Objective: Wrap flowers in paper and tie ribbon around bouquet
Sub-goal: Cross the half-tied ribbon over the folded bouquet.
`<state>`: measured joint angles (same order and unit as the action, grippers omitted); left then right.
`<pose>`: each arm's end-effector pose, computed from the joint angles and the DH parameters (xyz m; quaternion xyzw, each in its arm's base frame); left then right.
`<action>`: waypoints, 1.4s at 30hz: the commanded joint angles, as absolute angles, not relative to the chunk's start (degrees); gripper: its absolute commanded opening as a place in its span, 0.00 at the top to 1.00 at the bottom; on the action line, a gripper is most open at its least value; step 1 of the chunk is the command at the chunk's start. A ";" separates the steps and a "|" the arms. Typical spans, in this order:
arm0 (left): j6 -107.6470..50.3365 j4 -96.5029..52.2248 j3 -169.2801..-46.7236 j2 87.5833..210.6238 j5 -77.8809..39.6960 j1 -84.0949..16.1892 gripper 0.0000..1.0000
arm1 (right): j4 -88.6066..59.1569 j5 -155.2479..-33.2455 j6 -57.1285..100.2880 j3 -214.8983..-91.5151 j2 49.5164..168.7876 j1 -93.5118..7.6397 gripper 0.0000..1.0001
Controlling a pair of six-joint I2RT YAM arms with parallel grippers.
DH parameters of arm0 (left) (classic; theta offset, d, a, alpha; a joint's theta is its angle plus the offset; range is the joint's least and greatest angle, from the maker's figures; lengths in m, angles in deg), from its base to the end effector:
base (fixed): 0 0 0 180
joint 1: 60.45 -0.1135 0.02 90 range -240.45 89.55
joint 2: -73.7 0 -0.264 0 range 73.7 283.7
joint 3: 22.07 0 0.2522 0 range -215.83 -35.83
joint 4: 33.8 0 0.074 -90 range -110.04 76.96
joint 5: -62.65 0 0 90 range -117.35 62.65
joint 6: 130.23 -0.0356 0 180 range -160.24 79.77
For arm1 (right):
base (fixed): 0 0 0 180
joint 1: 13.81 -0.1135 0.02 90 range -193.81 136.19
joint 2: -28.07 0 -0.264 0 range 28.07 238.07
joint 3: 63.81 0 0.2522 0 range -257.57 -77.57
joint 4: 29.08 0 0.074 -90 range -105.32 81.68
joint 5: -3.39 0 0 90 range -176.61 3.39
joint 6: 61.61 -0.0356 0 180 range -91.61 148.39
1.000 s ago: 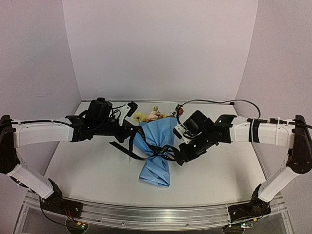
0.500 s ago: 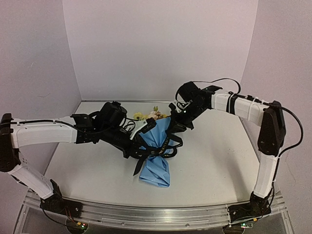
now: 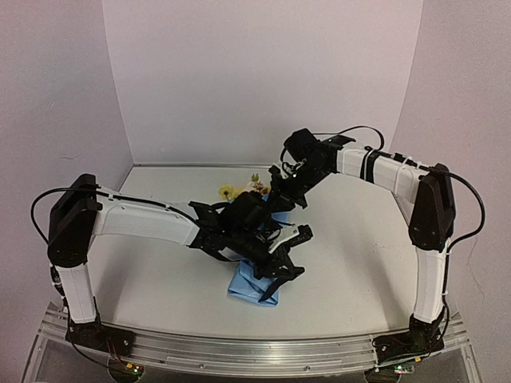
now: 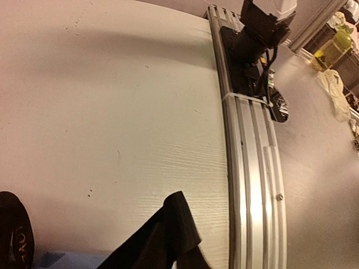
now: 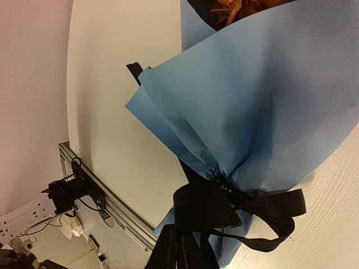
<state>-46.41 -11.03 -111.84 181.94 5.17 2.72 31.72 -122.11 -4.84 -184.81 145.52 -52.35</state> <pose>0.1725 -0.3835 0.2158 0.5925 0.6533 -0.4132 0.2266 0.3384 0.2960 0.2768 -0.1282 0.9088 0.3944 0.0461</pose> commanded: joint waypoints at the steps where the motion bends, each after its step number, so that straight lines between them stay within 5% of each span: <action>1: -40.93 -27.12 -111.84 181.28 -5.77 3.87 0.76 | 32.70 -123.67 -5.11 -186.34 145.58 -52.31 1.00; 5: -37.05 -32.27 -111.74 181.54 -12.63 3.86 0.74 | 33.45 -123.70 -4.58 -186.78 145.70 -52.31 1.00; 13: -36.59 -35.78 -107.68 178.05 -12.79 3.85 0.49 | 33.99 -125.09 -5.58 -188.40 146.83 -52.31 1.00; 17: -34.59 -39.28 -100.58 169.96 -16.58 3.25 0.46 | 33.96 -126.50 -6.20 -187.99 146.42 -52.31 1.00; 24: -26.75 -43.76 -84.78 155.92 -19.92 -7.92 0.55 | 32.75 -131.57 -6.06 -186.75 144.13 -53.12 1.00; 42: -38.14 -41.10 -84.34 159.89 -4.63 -14.27 0.63 | 31.53 -132.41 -7.00 -184.18 141.60 -55.84 1.00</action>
